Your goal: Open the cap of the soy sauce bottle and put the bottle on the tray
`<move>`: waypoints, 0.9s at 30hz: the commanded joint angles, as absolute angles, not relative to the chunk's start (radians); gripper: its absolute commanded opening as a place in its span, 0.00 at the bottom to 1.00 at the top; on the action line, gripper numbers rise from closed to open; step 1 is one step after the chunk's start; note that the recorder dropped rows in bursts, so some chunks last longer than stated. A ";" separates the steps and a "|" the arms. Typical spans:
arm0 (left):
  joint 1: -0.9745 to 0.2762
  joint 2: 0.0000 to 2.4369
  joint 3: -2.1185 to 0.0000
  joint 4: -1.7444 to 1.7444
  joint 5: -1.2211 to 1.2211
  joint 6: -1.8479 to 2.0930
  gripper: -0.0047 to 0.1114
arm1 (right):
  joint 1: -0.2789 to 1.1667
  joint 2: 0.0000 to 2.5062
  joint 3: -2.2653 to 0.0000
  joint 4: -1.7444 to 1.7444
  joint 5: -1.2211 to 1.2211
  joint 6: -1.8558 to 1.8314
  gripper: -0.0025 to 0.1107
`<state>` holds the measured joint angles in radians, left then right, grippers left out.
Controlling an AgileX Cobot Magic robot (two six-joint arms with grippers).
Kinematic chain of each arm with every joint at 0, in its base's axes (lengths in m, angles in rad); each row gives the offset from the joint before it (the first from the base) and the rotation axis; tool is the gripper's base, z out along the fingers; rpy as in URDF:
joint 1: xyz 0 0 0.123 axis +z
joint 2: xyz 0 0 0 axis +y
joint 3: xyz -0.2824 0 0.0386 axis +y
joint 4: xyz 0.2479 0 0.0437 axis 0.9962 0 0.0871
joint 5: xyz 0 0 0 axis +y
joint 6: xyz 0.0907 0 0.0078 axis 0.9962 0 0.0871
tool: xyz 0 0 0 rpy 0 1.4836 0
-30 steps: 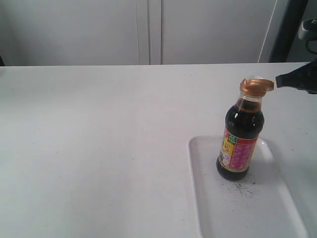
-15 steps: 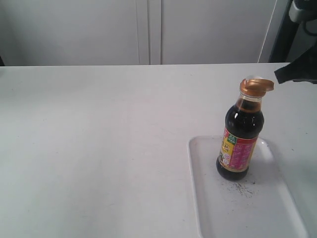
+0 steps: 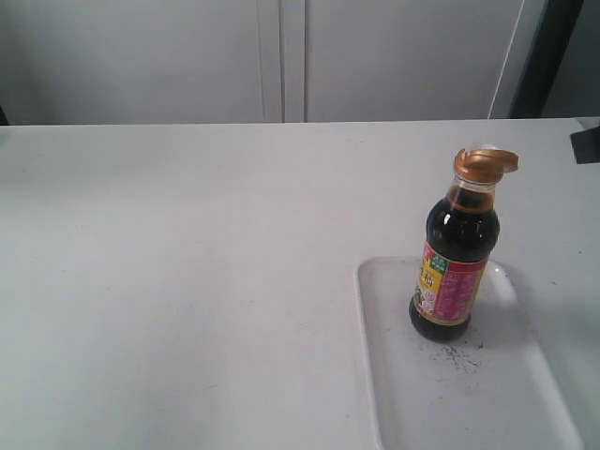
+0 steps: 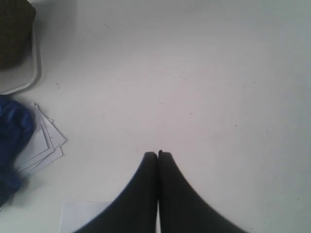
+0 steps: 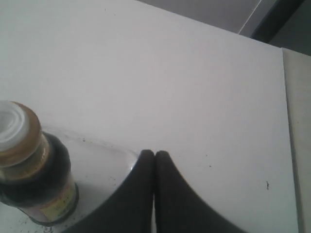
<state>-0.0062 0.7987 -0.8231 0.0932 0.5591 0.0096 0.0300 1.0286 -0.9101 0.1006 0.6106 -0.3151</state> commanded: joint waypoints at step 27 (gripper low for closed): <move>-0.002 0.333 -0.518 -0.066 0.357 0.000 0.04 | 0.041 0.476 -0.530 0.216 0.334 -0.306 0.02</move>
